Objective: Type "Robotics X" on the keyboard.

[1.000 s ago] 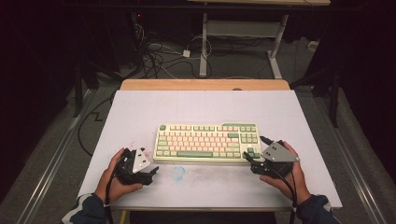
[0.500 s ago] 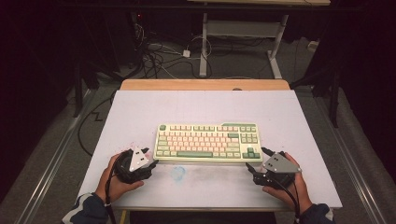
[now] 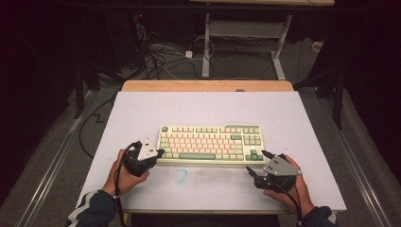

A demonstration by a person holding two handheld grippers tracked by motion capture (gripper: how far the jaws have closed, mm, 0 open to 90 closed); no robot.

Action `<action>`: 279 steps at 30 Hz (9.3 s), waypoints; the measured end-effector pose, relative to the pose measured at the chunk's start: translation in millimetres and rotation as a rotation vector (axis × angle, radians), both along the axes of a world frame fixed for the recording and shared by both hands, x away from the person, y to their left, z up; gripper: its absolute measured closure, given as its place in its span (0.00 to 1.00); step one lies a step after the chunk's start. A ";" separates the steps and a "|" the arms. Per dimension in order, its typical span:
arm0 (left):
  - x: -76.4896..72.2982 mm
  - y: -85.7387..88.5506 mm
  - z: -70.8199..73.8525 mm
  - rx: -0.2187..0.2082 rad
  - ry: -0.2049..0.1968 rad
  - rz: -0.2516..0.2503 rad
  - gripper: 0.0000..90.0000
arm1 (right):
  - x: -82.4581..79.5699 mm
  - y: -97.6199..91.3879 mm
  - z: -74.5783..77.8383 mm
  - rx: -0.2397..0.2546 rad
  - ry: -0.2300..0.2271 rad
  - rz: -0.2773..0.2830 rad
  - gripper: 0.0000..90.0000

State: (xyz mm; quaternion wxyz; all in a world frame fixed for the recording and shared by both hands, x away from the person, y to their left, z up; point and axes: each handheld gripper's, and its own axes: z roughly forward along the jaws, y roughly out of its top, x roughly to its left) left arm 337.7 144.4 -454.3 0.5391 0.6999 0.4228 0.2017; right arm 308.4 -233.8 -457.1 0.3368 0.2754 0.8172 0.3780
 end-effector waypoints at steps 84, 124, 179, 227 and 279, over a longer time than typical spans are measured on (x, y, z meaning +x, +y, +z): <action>25.5 -59.8 13.2 0.055 -0.165 -0.092 0.24 | 3.3 -1.1 -4.6 -0.040 0.028 0.004 0.31; -14.4 23.6 -25.4 0.079 -0.135 0.073 0.20 | 14.3 4.4 -4.2 -0.018 0.051 -0.001 0.32; -21.1 24.6 -41.1 0.124 -0.060 0.052 0.20 | 118.1 138.7 8.4 -0.115 0.265 0.144 1.00; -20.2 25.0 -41.7 0.135 -0.054 0.070 0.20 | 55.5 50.5 45.1 0.107 -0.023 0.039 0.26; 15.6 -38.8 13.8 0.040 0.026 -0.100 0.97 | -2.7 -6.2 -5.2 0.010 0.026 -0.014 0.27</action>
